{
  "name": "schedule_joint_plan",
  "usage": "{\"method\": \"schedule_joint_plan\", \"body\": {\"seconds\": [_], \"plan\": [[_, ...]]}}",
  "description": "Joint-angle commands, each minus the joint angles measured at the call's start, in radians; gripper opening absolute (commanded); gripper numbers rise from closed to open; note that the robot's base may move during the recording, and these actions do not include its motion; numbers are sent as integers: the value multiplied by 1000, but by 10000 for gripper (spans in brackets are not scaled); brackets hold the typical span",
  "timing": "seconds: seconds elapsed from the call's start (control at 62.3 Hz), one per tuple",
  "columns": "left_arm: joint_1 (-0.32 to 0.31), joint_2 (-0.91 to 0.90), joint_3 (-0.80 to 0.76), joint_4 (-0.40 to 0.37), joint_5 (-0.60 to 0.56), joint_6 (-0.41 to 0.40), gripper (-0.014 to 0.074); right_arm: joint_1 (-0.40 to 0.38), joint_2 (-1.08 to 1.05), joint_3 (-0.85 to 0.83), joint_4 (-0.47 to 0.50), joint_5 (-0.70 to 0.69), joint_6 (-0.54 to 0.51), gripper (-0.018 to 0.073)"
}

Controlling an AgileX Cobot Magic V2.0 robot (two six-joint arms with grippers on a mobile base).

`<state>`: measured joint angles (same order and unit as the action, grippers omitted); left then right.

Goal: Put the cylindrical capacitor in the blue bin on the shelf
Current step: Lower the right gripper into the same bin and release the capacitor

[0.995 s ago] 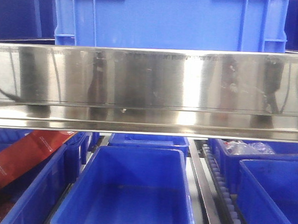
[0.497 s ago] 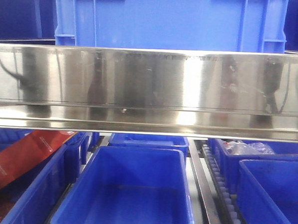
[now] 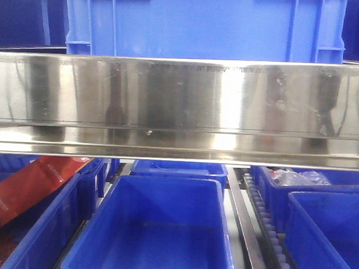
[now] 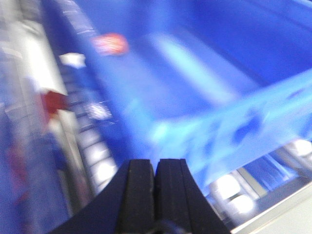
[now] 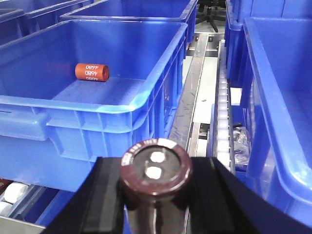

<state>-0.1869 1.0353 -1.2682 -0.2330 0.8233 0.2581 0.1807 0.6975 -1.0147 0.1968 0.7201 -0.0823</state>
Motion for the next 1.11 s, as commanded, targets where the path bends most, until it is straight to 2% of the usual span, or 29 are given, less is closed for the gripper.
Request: {"method": "schedule_joint_plan", "body": {"seconds": [0.0,0.176,0.353,0.449,0.626,0.947,1.091], "plan": [[23,-129,120,-6,-92,-7,-111,1,0,-10,-3,-24,-5,-154],[45,-329,302,-6,-150,-7,-111,1,0,-10,-3,-24,-5,-154],[45,-481,414,-7,-165,-7,-111,5,10,-10,-3,-49,-6,-154],[45,-521,439,-8,-165,-7,-111,26,42,-35,-3,-69,-66,-154],[45,-535,442,-17,-155,-7,-111,97,193,-198,-3,-36,-93,-154],[45,-535,442,-26,-155,-7,-111,229,586,-608,-3,31,-131,-154],[45,-535,442,-25,-157,-7,-111,270,751,-711,-3,35,-131,-154]]}}
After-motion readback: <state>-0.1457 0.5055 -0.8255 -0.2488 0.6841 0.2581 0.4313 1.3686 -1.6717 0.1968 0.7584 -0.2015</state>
